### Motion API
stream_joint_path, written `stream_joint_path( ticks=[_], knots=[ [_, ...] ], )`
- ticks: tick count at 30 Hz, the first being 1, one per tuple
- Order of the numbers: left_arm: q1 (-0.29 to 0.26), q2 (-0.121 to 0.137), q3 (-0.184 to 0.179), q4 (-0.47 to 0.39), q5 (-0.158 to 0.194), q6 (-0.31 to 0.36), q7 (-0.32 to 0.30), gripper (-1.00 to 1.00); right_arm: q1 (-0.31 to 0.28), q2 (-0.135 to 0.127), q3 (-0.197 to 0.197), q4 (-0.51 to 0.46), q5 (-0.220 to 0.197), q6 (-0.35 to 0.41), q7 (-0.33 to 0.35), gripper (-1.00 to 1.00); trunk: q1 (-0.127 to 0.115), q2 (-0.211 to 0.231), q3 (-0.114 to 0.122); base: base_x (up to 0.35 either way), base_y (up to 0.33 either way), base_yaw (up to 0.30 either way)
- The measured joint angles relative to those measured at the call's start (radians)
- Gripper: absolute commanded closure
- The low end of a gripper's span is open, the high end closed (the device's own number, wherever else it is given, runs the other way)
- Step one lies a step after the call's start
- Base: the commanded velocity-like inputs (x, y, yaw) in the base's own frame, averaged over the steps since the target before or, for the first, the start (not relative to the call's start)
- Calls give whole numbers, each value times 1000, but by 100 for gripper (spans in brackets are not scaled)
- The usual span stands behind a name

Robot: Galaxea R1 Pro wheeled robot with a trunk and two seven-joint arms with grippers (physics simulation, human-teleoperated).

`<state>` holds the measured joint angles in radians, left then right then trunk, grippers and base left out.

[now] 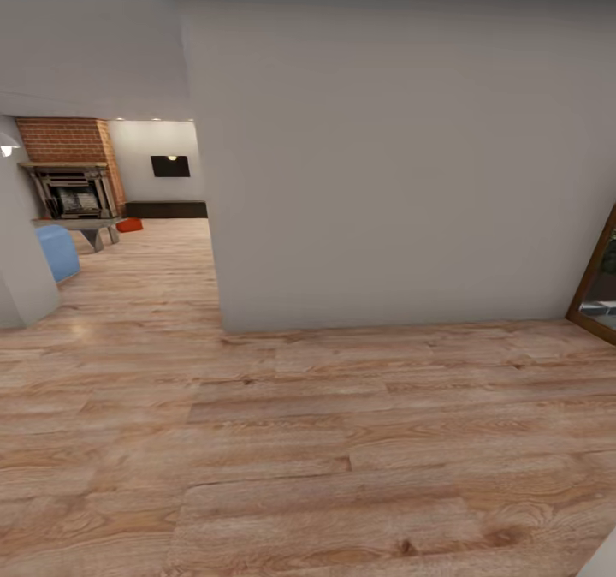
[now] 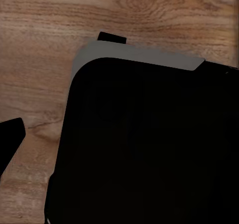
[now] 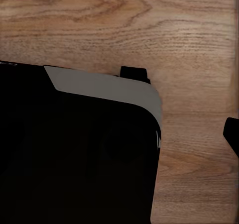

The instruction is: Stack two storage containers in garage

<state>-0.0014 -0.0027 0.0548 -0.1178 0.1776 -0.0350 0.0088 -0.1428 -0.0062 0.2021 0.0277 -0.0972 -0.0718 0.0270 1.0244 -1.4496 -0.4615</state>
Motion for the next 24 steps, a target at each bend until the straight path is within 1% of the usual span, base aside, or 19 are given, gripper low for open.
stream_joint_path(
  ticks=[7,10,24],
  knots=[
    [0,0,0,0,1,-1,0,-100,0,0,0,0,0,-2,-5,-100,0,0,0,323,0,8],
    [0,0,0,0,1,-2,0,-100,0,0,0,0,0,-3,-6,-100,0,0,0,323,0,89],
    [0,0,0,0,1,-5,0,-100,0,-2,-3,0,-4,-7,-8,-100,0,0,0,323,0,254]
  ],
)
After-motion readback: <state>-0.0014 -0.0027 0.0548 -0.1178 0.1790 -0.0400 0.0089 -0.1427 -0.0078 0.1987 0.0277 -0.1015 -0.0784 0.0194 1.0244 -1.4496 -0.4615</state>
